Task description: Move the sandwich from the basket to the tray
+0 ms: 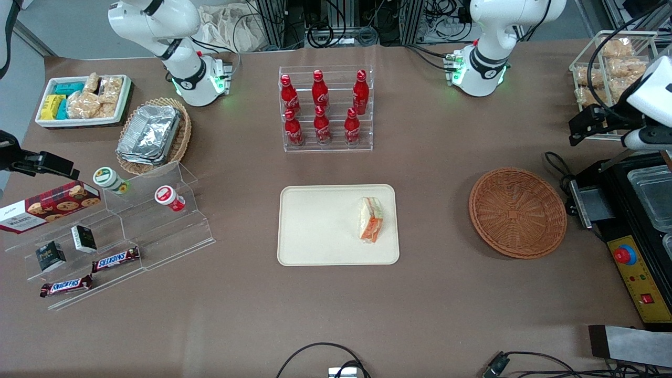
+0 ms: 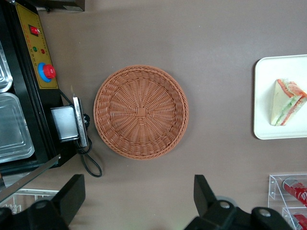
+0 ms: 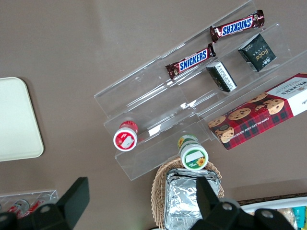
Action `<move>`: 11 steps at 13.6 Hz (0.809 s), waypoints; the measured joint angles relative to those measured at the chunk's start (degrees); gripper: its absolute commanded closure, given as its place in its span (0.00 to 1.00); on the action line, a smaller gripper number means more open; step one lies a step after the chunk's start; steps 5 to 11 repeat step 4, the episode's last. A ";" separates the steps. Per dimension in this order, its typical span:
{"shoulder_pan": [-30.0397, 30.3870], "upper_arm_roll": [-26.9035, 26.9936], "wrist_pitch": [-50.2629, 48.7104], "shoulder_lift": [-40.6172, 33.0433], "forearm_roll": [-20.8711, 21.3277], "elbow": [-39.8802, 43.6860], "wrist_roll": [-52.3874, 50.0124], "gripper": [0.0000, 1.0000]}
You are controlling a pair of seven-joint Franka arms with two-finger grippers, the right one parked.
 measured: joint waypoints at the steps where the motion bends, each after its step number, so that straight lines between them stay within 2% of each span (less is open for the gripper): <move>1: -0.01 0.00 0.00 -0.51 0.00 -0.50 0.06 0.00; 11: -0.23 0.00 -0.06 -0.88 -0.03 -1.24 0.16 0.00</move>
